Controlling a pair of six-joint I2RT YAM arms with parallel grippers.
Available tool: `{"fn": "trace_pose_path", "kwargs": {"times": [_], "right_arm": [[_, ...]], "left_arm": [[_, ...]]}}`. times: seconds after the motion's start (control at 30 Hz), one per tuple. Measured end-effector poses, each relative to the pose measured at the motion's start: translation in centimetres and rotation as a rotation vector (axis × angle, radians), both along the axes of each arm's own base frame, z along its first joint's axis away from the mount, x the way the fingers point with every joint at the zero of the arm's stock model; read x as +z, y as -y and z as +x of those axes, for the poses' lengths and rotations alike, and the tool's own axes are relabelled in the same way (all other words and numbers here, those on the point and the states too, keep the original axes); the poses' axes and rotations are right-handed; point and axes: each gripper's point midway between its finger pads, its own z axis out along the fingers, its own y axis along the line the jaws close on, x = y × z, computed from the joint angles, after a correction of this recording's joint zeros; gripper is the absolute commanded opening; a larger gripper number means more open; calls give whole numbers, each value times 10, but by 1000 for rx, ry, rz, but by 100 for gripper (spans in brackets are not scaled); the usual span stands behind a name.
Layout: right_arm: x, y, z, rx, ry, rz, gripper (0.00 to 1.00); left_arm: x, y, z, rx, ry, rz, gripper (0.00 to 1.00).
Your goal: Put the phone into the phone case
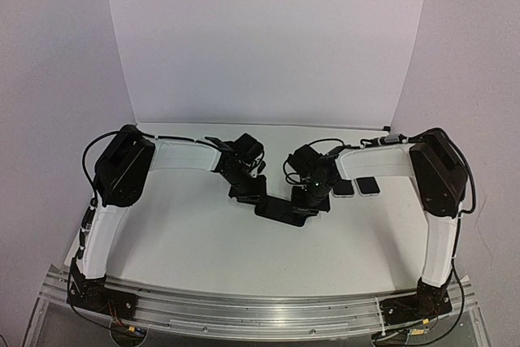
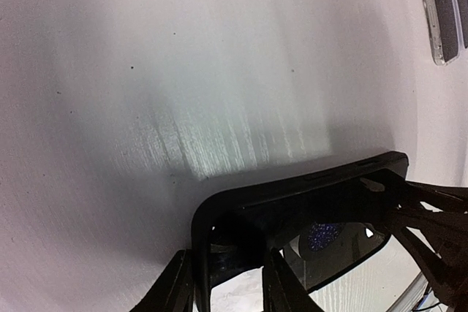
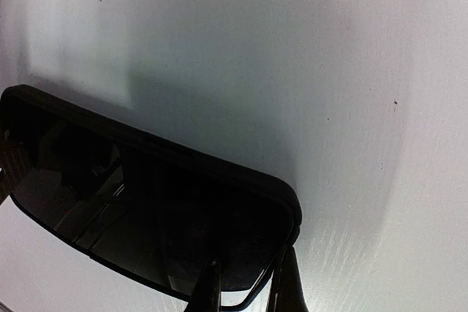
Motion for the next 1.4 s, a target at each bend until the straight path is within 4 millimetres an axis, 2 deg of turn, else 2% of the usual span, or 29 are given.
{"fn": "trace_pose_path", "kwargs": {"times": [0.4,0.73,1.03,1.2,1.3,1.4], "right_arm": [[3,1,1,-74,46,-22,1],[1,2,4,-246,-90,83,0],[1,3,5,-329,-170,130,3],[4,4,5,-320,-158,133,8],[8,3,7,-300,-137,143,10],[14,3,8,-271,-110,151,14]], "left_arm": [[-7,-6,3,33,-12,96,21],[-10,-4,1,36,42,221,22],[-12,-4,0,38,105,314,24],[-11,-2,1,40,124,338,27],[-9,0,3,48,144,345,36],[-2,4,9,72,174,333,39]]}}
